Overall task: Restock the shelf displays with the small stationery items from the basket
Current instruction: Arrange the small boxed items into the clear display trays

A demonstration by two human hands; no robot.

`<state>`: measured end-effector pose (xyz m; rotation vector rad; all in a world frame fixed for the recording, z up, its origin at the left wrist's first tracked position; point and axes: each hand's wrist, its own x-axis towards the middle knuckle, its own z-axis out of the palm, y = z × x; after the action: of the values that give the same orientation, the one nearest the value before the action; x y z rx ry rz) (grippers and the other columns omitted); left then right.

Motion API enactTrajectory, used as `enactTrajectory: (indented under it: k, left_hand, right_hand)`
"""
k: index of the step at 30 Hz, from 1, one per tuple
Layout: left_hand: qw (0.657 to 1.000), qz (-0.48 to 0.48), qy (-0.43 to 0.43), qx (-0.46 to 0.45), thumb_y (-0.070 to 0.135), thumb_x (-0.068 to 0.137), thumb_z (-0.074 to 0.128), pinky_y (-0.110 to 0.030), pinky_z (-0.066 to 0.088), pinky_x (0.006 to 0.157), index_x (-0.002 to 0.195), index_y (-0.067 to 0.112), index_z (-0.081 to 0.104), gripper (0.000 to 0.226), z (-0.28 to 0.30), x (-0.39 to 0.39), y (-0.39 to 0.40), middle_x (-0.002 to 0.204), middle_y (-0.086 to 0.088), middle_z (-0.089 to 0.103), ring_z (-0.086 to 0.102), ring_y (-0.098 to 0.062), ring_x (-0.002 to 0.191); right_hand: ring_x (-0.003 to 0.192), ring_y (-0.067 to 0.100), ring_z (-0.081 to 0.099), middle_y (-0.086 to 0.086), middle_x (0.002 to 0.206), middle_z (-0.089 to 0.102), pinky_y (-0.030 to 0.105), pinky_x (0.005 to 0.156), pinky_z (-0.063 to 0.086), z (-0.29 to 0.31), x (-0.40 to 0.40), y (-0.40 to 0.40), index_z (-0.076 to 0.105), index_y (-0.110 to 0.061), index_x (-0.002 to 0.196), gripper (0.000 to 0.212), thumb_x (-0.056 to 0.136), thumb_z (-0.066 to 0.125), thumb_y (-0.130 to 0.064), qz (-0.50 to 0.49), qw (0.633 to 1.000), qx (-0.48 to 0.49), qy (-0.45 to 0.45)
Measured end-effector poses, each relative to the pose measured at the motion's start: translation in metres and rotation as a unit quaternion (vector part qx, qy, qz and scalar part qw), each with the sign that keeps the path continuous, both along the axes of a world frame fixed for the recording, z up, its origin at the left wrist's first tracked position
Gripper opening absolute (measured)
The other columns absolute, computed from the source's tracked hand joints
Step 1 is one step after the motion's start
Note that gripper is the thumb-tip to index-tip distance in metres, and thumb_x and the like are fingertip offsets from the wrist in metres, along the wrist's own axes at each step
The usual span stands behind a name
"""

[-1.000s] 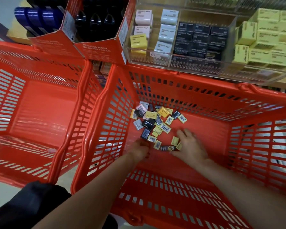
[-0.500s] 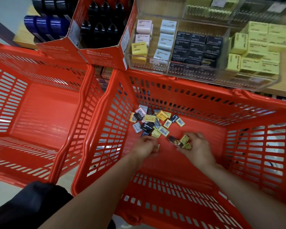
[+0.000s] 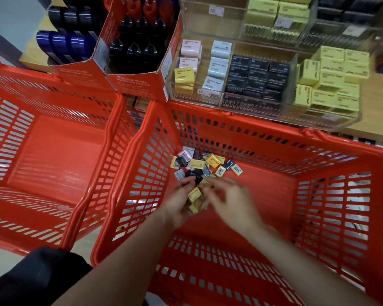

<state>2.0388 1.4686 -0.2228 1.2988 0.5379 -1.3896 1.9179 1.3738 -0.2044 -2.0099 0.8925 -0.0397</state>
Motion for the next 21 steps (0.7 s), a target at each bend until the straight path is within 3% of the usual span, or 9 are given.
enactTrajectory:
  k: [2,5,7,10,14,16,18,21]
  left_hand:
    - [0.999,-0.020,-0.020,0.024,0.024,0.100,0.057,-0.030,0.058,0.057,0.114,0.020,0.062,0.016,0.000,0.009,0.002,0.079,-0.004,0.074,0.070,-0.018,0.066]
    - [0.994,-0.072,-0.054,0.061,0.033,0.091,0.068,-0.025,0.053,0.056,0.104,0.022,0.065,0.017,-0.001,0.018,0.008,0.074,0.001,0.072,0.067,-0.013,0.065]
    - [0.992,-0.094,-0.060,0.065,0.035,0.089,0.071,-0.026,0.054,0.059,0.101,0.024,0.066,0.017,-0.005,0.020,0.012,0.074,0.002,0.070,0.068,-0.014,0.071]
    - [0.991,-0.108,-0.058,0.059,0.036,0.089,0.070,-0.030,0.055,0.062,0.106,0.023,0.067,0.022,-0.007,0.022,0.018,0.080,0.000,0.066,0.065,-0.019,0.081]
    - [0.991,-0.107,-0.030,0.070,0.038,0.087,0.072,-0.031,0.055,0.062,0.098,0.021,0.068,0.021,-0.007,0.020,0.018,0.086,-0.003,0.066,0.065,-0.019,0.087]
    - [0.991,-0.113,-0.015,0.075,0.041,0.085,0.073,-0.031,0.055,0.062,0.097,0.019,0.068,0.026,-0.007,0.016,0.014,0.085,-0.002,0.067,0.066,-0.018,0.087]
    - [0.990,-0.121,-0.003,0.068,0.048,0.084,0.072,-0.030,0.056,0.063,0.099,0.018,0.070,0.034,-0.005,0.013,0.010,0.083,-0.002,0.067,0.067,-0.017,0.081]
    - [0.992,-0.122,0.016,0.043,0.057,0.084,0.067,-0.027,0.056,0.061,0.098,0.019,0.073,0.042,0.000,0.008,-0.001,0.083,-0.002,0.070,0.066,-0.014,0.074]
  right_hand:
    - [0.096,0.020,0.067,0.006,0.116,0.066,0.026,0.091,0.050,-0.013,0.001,-0.021,0.069,-0.014,0.119,0.027,0.092,0.065,-0.018,-0.045,0.997,-0.058,0.035]
    - [0.115,0.026,0.056,0.010,0.131,0.052,0.031,0.099,0.044,-0.043,0.011,-0.026,0.055,-0.017,0.135,0.049,0.088,0.068,-0.017,0.022,0.989,-0.054,0.136]
    - [0.122,0.029,0.048,0.009,0.133,0.046,0.037,0.100,0.044,-0.060,0.019,-0.018,0.049,-0.018,0.138,0.057,0.085,0.072,-0.018,0.055,0.984,-0.068,0.153]
    - [0.115,0.030,0.051,0.008,0.125,0.049,0.038,0.093,0.048,-0.072,0.022,-0.014,0.053,-0.017,0.131,0.055,0.081,0.074,-0.013,0.050,0.984,-0.104,0.133]
    - [0.105,0.027,0.058,0.008,0.117,0.057,0.031,0.088,0.048,-0.073,0.009,-0.024,0.062,-0.012,0.119,0.041,0.079,0.072,-0.007,0.034,0.986,-0.100,0.126]
    - [0.092,0.021,0.063,0.005,0.108,0.063,0.025,0.081,0.049,-0.062,0.001,-0.026,0.066,-0.013,0.109,0.034,0.076,0.075,-0.009,-0.045,0.991,-0.061,0.114]
    - [0.079,0.012,0.064,-0.001,0.092,0.068,0.028,0.075,0.055,-0.045,0.002,-0.015,0.067,-0.019,0.101,0.033,0.073,0.078,-0.009,-0.109,0.993,-0.001,0.051]
    - [0.078,0.002,0.066,-0.010,0.087,0.068,0.023,0.074,0.058,-0.022,0.010,0.009,0.066,-0.022,0.107,0.041,0.071,0.084,-0.014,-0.065,0.993,0.089,-0.048]
